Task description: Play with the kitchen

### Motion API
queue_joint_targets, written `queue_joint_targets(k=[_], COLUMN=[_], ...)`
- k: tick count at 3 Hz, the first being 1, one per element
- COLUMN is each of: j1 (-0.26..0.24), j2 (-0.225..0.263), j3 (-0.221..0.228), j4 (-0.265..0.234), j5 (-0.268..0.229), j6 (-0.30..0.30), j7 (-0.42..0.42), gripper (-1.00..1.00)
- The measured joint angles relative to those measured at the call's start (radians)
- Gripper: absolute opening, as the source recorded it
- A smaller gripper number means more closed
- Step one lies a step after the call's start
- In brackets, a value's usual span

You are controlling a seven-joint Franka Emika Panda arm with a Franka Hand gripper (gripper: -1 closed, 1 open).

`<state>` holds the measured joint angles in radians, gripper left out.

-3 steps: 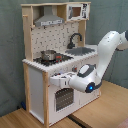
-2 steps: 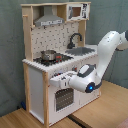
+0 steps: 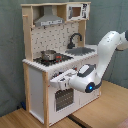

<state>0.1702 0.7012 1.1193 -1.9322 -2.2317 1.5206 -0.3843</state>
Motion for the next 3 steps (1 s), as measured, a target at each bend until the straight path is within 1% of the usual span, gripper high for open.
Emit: queue_joint_targets(k=[1, 2, 3], j1=[0.0, 0.0, 0.02], j2=[0.0, 0.002, 0.005], j3=[0.0, 0.001, 0.058], j4=[0.0, 0.0, 0.0], j5=[0.0, 0.001, 0.051], j6=[0.0, 0.0, -0.038], j7=[0.006, 0.139, 0.192], gripper=[1.0, 1.0, 1.0])
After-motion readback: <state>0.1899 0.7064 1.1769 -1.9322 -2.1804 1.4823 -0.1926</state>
